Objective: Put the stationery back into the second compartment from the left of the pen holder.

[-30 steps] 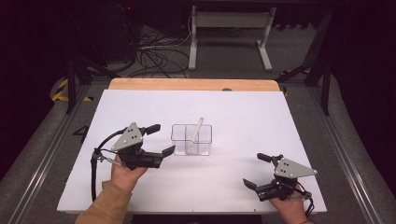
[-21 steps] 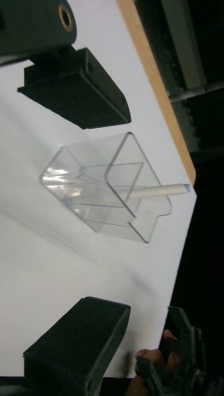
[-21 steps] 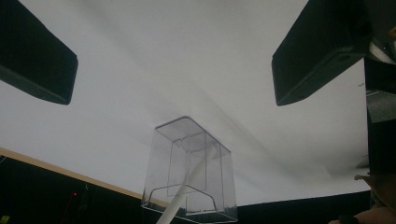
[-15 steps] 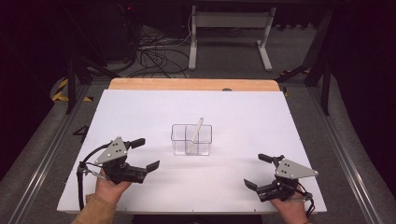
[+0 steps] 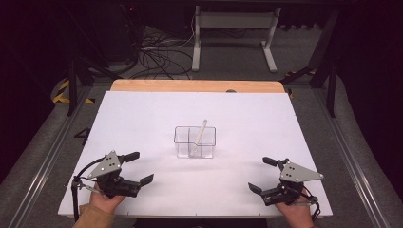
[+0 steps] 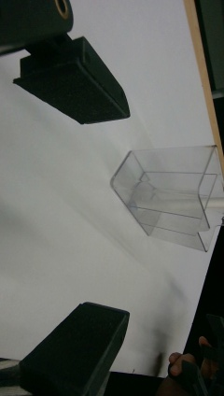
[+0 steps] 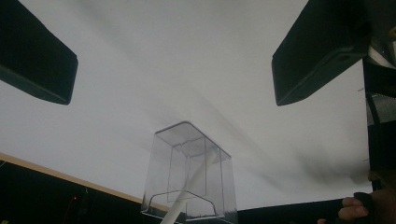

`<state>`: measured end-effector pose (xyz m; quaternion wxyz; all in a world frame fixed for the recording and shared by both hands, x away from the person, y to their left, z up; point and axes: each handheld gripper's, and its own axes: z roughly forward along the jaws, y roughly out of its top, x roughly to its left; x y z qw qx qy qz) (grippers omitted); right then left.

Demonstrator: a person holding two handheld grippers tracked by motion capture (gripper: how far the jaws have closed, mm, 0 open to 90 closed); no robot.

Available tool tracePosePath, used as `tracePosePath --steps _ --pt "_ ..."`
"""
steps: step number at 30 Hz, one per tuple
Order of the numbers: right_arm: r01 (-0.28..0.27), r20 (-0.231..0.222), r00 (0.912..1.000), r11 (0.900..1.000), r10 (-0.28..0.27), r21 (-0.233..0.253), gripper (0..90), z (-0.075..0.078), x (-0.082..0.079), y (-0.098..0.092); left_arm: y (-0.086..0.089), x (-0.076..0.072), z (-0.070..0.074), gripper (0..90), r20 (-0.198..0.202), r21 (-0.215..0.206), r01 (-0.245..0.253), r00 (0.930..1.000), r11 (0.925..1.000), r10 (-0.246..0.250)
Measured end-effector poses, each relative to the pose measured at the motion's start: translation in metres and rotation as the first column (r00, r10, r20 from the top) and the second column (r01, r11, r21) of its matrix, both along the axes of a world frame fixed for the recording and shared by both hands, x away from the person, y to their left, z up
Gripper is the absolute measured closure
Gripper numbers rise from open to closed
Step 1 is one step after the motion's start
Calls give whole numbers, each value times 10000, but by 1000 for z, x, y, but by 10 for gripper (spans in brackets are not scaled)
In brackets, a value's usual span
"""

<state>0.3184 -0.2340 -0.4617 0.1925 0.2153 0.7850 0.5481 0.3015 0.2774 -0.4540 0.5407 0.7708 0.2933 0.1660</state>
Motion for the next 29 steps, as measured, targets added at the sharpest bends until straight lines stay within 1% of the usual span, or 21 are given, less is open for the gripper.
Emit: tracePosePath --steps 7,9,11,12,13,14,16,18,19,20,21,22,25,29 --pt "16 -18 10000 10000 -16 12 8 0 0 -2 6 -5 -14 63 -403 83 -14 9992 10000 18" --pt "17 -54 10000 10000 -17 6 9 0 0 -2 8 -7 -17 61 -561 333 -10 9984 9994 29" --pt "14 -78 10000 10000 -13 14 9 -1 0 -2 8 -9 -18 59 -745 788 9 9972 9969 50" --pt "13 -72 10000 10000 -13 1 8 -1 1 -2 8 -10 -18 53 -760 1023 1 9971 9948 78" --pt "8 -98 10000 10000 -8 -4 8 -1 1 -2 9 -11 -19 51 -757 1148 -20 9971 9934 108" --pt "6 -98 10000 10000 -6 -6 8 -1 1 -2 9 -11 -19 49 -800 1182 -12 9967 9930 107" --pt "8 -117 9999 10000 -8 -11 8 -2 1 -1 11 -10 -20 46 -870 1130 24 9962 9936 75" --pt "0 -112 9999 10000 0 -28 8 -2 1 -1 12 -8 -21 40 -1236 827 129 9923 9965 -26" --pt "8 -145 9999 10000 -8 -7 8 -2 1 -1 14 -6 -21 36 -1416 479 188 9899 9987 -118" --pt "17 -155 9999 10000 -17 -5 8 -2 1 -2 16 -5 -20 33 -1537 13 136 9880 9999 -133" --pt "41 -123 9999 10000 -41 -41 8 -2 1 -2 18 -4 -20 33 -1535 -384 43 9881 9993 -102" --pt "44 -129 9999 10000 -44 -5 8 -2 2 -3 20 -4 -20 33 -1505 -478 -38 9886 9989 -34" --pt "89 -159 9998 10000 -89 17 8 -2 2 -3 22 -5 -19 33 -1200 -132 -218 9926 9997 201" --pt "121 -190 9997 9999 -122 -34 8 -3 3 -2 21 -7 -19 29 -785 -28 -437 9960 9990 433"
